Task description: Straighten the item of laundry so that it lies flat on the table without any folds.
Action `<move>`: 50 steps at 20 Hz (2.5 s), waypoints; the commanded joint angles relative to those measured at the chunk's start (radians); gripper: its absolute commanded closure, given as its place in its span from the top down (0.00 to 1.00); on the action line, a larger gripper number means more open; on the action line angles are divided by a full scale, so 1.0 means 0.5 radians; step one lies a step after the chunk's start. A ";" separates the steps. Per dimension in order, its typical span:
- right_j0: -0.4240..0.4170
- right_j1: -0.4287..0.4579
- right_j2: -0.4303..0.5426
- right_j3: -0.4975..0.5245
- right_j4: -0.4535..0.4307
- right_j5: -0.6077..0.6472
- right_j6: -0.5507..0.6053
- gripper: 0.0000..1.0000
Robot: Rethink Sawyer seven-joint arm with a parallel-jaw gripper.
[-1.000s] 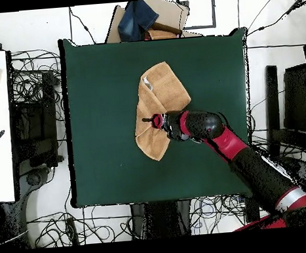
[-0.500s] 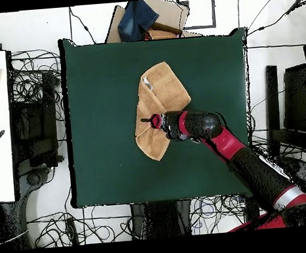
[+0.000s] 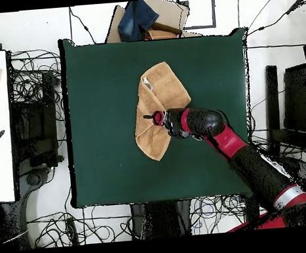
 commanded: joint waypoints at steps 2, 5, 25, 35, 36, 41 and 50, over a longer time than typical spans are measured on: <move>0.071 -0.034 -0.075 -0.228 0.008 0.216 0.098 1.00; 0.069 -0.054 -0.085 -0.238 0.008 0.263 0.098 1.00; 0.043 -0.016 -0.079 -0.232 -0.107 0.137 0.046 1.00; 0.039 -0.005 -0.076 -0.200 -0.176 0.034 0.070 1.00; 0.040 0.001 -0.075 -0.212 -0.177 0.043 0.062 1.00; 0.024 0.022 -0.069 -0.244 -0.187 0.073 0.033 1.00; 0.012 0.041 -0.073 -0.344 -0.205 0.212 -0.040 1.00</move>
